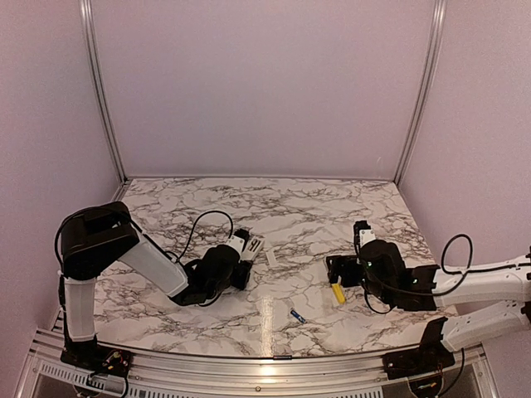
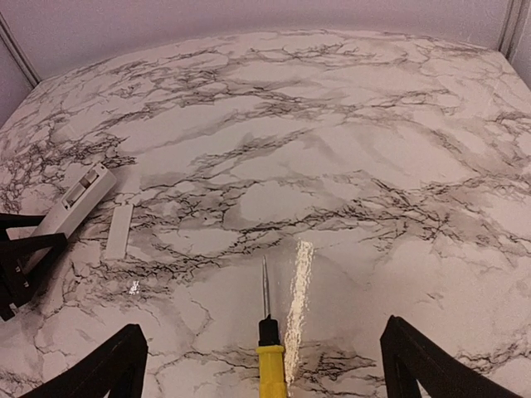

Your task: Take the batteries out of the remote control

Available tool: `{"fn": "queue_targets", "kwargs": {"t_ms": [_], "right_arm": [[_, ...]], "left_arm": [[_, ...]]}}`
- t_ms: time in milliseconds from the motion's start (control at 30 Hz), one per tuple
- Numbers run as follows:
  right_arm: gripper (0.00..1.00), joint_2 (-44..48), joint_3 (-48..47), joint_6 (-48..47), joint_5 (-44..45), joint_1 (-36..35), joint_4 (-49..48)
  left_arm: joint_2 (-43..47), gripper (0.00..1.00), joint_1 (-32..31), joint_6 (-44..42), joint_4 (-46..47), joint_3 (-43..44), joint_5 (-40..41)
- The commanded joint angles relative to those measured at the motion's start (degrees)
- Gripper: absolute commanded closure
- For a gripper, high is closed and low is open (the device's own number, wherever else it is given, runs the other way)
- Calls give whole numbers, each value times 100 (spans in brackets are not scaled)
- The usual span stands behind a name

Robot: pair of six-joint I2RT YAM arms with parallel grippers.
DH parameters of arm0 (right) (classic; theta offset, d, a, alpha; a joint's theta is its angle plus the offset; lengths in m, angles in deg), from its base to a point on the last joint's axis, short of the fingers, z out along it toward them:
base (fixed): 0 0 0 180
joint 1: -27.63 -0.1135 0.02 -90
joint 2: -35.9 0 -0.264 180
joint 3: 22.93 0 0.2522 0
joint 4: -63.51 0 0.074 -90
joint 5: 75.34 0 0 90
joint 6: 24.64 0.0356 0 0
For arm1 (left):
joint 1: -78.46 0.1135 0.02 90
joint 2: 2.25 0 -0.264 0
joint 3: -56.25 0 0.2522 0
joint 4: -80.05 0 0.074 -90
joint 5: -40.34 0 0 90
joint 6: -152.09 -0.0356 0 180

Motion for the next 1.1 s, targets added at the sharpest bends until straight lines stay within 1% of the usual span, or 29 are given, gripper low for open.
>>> {"fn": "queue_targets", "kwargs": {"t_ms": [0, 267, 500, 600, 633, 700, 733, 1067], "right_arm": [[4, 179, 55, 81, 88, 20, 151], [4, 268, 61, 63, 44, 22, 132], [3, 310, 66, 41, 44, 23, 143], [3, 316, 29, -9, 48, 22, 127], [3, 311, 8, -28, 59, 20, 130], [2, 315, -28, -71, 77, 12, 127], [2, 319, -35, -116, 68, 19, 95], [1, 311, -211, -797, -73, 25, -191]], "left_arm": [[-12, 73, -6, 47, 121, 20, -32], [108, 51, -5, -17, 212, -108, 33], [258, 40, -9, -88, 337, -261, 24], [450, 33, -10, -144, 439, -419, -9], [544, 26, -6, -147, 501, -506, -38], [763, 5, -5, -115, 622, -683, -117], [865, 2, -5, -105, 643, -756, -163], [1869, 1, -5, -169, 710, -1337, -288]]}}
